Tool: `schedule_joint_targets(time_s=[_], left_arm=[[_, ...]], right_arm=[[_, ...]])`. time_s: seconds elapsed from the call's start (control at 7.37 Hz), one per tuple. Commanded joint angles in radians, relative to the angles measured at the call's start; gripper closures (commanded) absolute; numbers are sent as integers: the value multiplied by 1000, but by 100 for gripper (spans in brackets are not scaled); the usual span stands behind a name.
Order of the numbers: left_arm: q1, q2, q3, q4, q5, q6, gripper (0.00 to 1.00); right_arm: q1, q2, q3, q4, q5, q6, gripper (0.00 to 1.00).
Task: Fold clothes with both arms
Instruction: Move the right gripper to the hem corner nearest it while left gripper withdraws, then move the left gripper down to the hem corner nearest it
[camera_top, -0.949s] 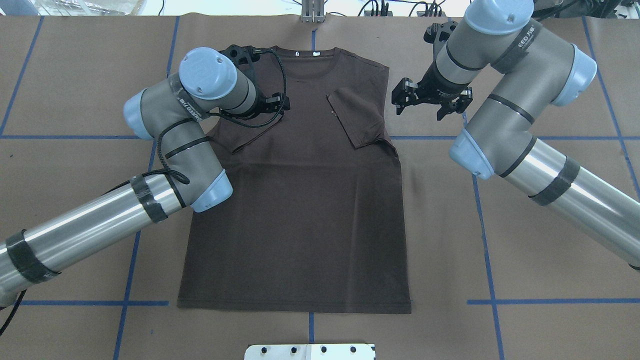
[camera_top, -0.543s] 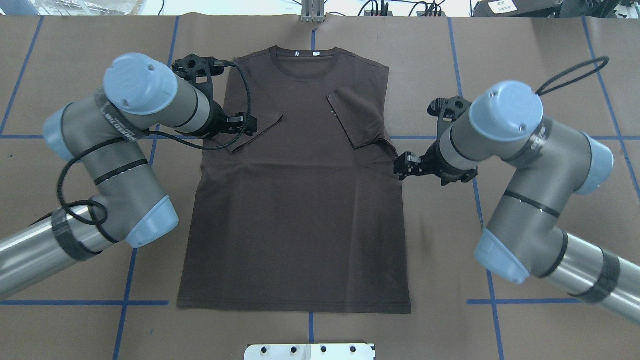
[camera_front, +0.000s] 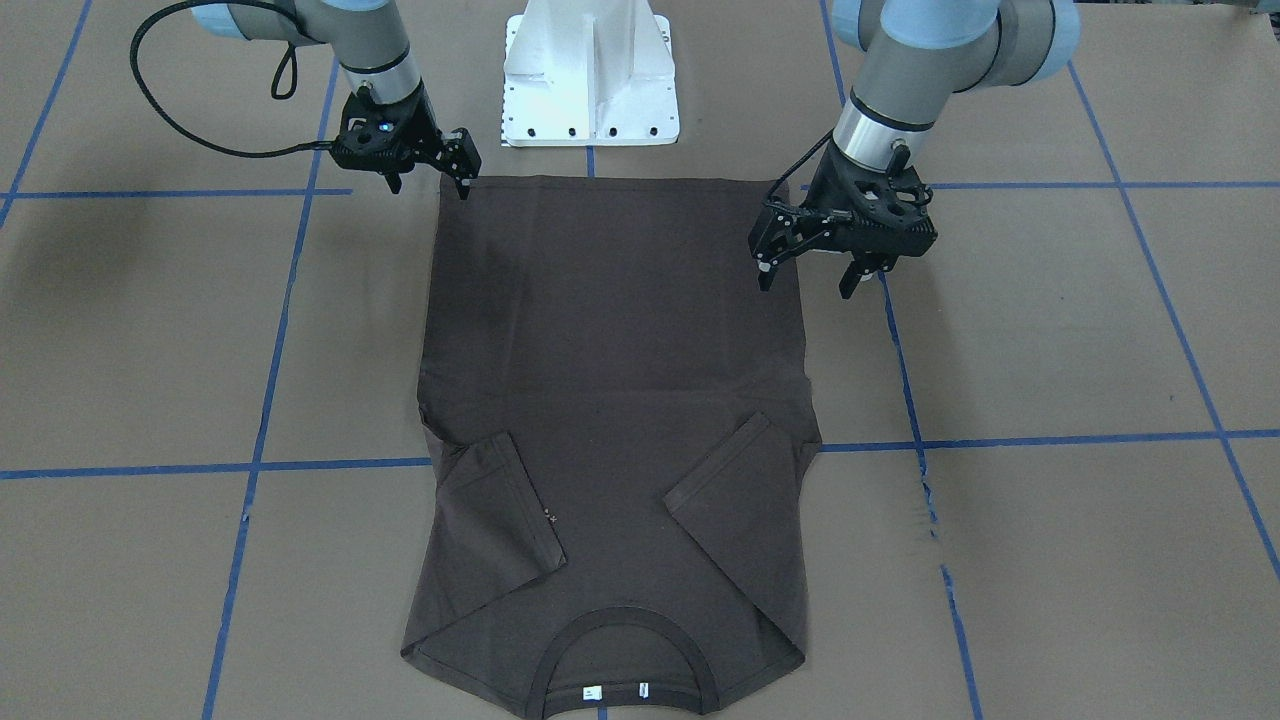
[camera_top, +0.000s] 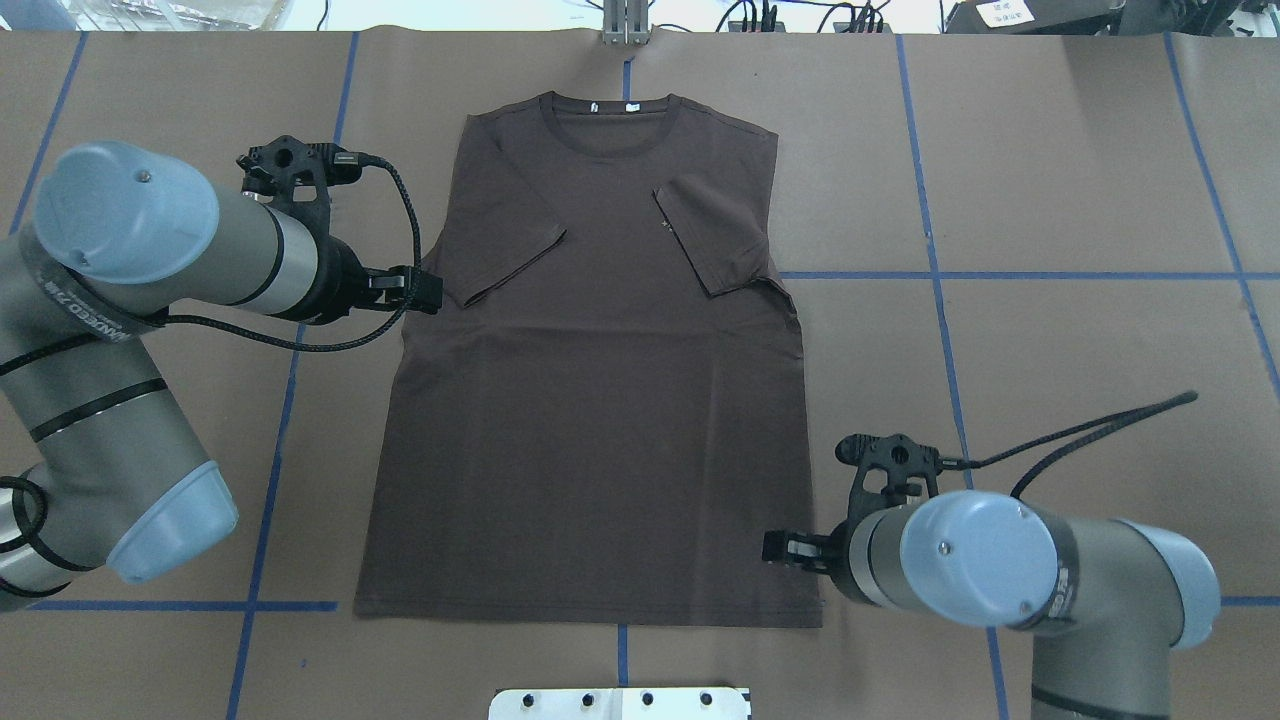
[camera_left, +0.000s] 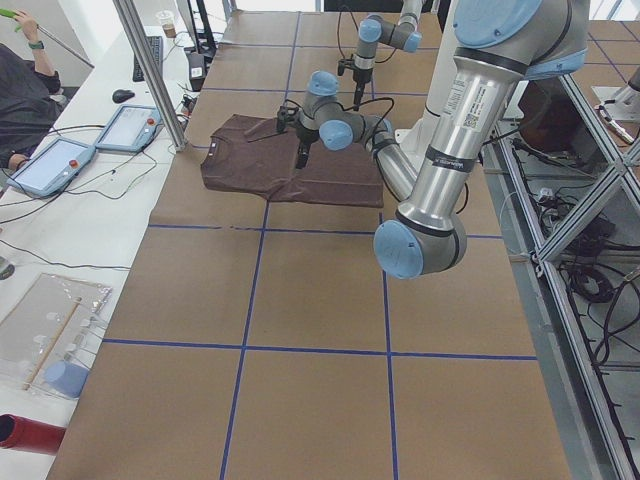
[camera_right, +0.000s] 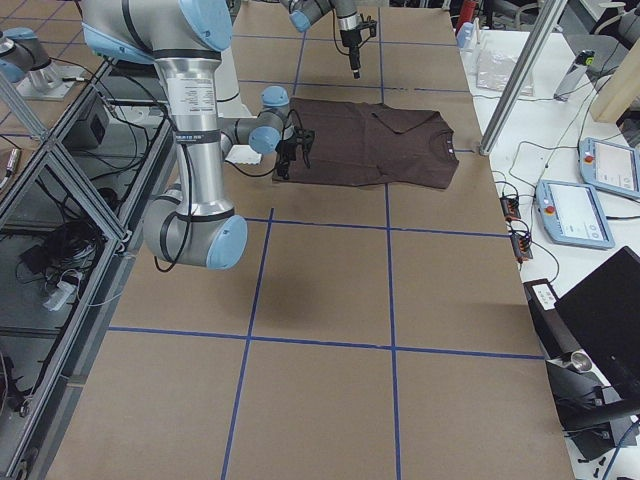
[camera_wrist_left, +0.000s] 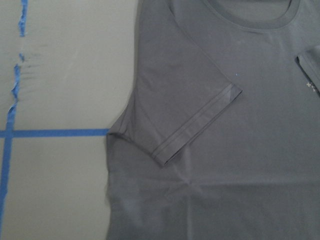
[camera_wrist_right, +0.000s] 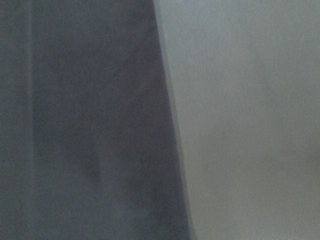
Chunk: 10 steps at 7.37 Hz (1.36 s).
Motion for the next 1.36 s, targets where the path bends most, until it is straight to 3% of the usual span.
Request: schedule_joint_targets(time_s=[0.0, 1.22], left_arm=[[2, 6, -7, 1, 1, -1, 0], [2, 5, -5, -1, 2, -1, 0]], right_arm=[[-93, -12, -1, -3, -64, 76, 0], [-37, 31, -79, -4, -32, 68, 0]])
